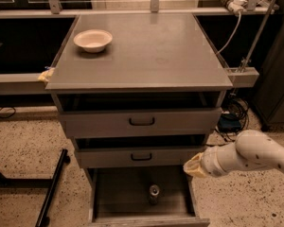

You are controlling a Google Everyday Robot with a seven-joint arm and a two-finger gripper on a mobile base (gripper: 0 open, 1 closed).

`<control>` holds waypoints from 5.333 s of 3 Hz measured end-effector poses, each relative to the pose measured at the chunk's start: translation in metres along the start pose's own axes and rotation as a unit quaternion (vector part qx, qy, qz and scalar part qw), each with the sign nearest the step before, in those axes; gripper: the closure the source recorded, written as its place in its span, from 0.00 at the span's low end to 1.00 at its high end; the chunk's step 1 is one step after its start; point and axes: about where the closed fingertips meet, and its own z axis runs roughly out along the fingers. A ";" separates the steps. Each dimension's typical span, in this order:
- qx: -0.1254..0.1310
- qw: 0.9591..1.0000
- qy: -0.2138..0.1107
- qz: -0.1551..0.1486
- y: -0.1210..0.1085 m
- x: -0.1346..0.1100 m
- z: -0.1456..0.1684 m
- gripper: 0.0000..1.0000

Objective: Pick redbull can from bottom drawer and place on counter

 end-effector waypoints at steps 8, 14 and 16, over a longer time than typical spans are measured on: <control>-0.036 0.992 -0.120 -0.035 -0.014 0.132 0.246 0.82; -0.068 0.979 -0.179 -0.068 -0.014 0.116 0.324 0.16; -0.073 0.977 -0.185 -0.076 -0.010 0.120 0.349 0.37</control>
Offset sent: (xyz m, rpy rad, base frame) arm 0.0255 -0.0040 -0.0572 0.0507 -0.0135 -0.0005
